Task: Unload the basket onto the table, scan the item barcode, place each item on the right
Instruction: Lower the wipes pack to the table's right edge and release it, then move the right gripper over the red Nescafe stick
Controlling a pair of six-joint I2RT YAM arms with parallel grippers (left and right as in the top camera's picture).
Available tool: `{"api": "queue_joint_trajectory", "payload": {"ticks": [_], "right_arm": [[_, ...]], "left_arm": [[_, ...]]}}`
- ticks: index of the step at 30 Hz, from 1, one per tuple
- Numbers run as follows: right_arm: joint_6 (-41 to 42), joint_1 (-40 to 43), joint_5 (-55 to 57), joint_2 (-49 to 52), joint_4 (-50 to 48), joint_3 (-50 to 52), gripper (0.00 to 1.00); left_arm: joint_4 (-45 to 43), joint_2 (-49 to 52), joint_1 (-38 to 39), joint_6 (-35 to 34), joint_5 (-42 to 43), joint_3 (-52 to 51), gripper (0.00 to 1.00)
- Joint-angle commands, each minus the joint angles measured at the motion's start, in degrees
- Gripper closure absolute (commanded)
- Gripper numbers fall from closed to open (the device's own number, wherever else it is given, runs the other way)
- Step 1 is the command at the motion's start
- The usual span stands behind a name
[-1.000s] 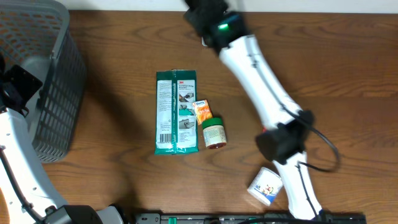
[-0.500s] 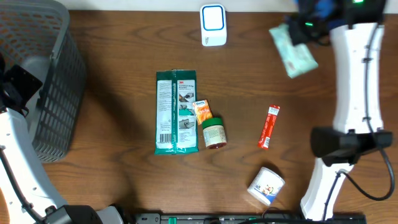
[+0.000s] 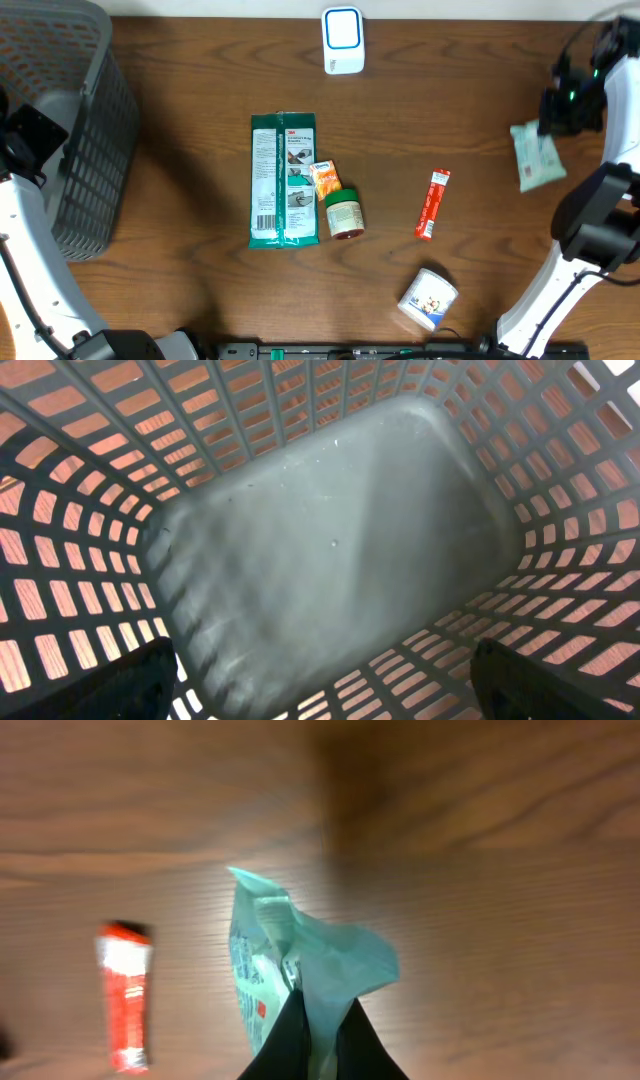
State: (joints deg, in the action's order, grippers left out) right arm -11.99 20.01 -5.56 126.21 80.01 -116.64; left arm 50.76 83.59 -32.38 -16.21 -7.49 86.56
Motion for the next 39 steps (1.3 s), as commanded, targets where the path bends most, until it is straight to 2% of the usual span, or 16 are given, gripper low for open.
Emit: {"api": "queue_joint_trajectory", "payload": {"ticks": [1, 5, 6, 7, 9, 10, 14, 21, 26, 29, 32, 36, 39], "right_arm": [[-5.6, 1.2, 0.1, 0.1, -4.4, 8.3, 0.99], [-6.9, 1.7, 0.2, 0.1, -10.8, 13.7, 0.98], [-6.9, 1.7, 0.2, 0.1, -12.1, 14.1, 0.93], [-6.9, 1.8, 0.4, 0.1, -12.5, 14.1, 0.67], [-6.9, 1.8, 1.9, 0.1, -12.6, 13.9, 0.05], [-6.7, 1.7, 3.1, 0.1, -12.5, 13.6, 0.01], [-4.3, 1.7, 7.5, 0.1, -11.4, 12.3, 0.01], [-1.6, 1.7, 7.1, 0.1, -3.7, 4.6, 0.01], [0.4, 1.6, 9.7, 0.1, 0.0, 3.3, 0.01], [7.7, 1.7, 16.5, 0.1, -0.3, 3.3, 0.01], [5.7, 1.6, 15.4, 0.1, 2.8, 3.3, 0.01], [5.7, 1.7, 6.7, 0.0, 2.3, 2.8, 0.01], [5.7, 1.6, -10.0, 0.0, 1.9, 1.7, 0.01]], "left_arm": [[0.0, 0.4, -0.2, 0.8, -0.3, 0.8, 0.07], [0.0, 0.4, -0.2, 0.7, -0.3, 0.8, 0.07], [0.0, 0.4, -0.2, 0.7, -0.3, 0.8, 0.06], [0.0, 0.4, -0.2, 0.7, -0.3, 0.8, 0.07], [0.0, 0.4, -0.2, 0.7, -0.3, 0.8, 0.06], [0.0, 0.4, -0.2, 0.8, -0.3, 0.8, 0.06], [0.0, 0.4, -0.2, 0.7, -0.3, 0.8, 0.07], [0.0, 0.4, -0.2, 0.7, -0.3, 0.8, 0.07], [0.0, 0.4, -0.2, 0.7, -0.3, 0.8, 0.06], [0.0, 0.4, -0.2, 0.7, -0.3, 0.8, 0.07], [0.0, 0.4, -0.2, 0.8, -0.3, 0.8, 0.06], [0.0, 0.4, -0.2, 0.7, -0.3, 0.8, 0.06], [0.0, 0.4, -0.2, 0.8, -0.3, 0.8, 0.07]]}}
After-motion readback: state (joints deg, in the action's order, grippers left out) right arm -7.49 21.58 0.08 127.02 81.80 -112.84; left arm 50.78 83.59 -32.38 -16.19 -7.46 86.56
